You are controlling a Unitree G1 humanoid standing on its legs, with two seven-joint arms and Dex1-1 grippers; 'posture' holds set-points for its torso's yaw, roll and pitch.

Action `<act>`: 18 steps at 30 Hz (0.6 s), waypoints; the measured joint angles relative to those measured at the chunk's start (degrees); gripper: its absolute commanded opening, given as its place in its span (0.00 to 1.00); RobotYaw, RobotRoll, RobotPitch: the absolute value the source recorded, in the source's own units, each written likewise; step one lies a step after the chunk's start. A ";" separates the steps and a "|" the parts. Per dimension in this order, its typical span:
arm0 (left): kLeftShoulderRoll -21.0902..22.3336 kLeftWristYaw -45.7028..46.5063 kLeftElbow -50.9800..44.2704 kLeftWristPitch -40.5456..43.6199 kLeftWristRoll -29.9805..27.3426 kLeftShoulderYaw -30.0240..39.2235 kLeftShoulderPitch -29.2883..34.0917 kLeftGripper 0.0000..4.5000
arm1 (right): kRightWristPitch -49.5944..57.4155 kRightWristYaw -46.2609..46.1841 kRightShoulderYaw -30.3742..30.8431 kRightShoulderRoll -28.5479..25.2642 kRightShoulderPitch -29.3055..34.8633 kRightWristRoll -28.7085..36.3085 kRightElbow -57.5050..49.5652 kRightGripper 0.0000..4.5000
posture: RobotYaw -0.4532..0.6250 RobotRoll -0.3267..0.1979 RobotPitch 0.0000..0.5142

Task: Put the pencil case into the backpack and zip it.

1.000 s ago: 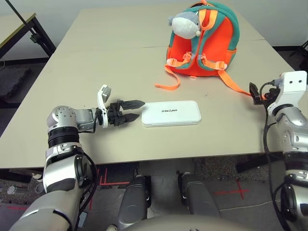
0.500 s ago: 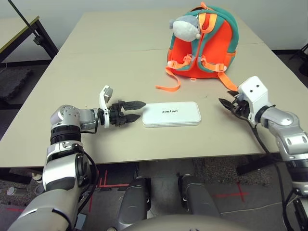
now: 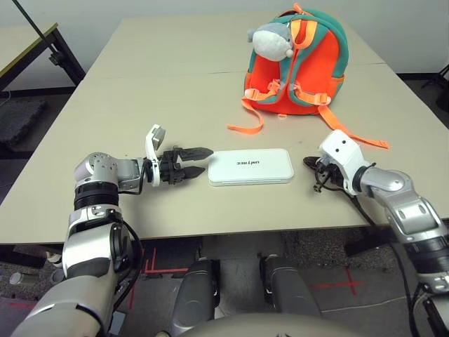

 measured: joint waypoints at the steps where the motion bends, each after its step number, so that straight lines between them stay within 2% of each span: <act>1: -0.02 0.00 -0.01 0.05 0.01 0.00 0.00 1.00 | 0.09 0.15 0.47 0.53 0.03 -0.26 0.01 0.00 | 0.26 0.62 0.22; 18: -0.05 0.00 -2.05 0.46 0.46 -0.29 0.40 1.00 | 1.51 -0.56 4.40 8.25 -2.25 -2.96 0.01 0.00 | 0.27 0.62 0.24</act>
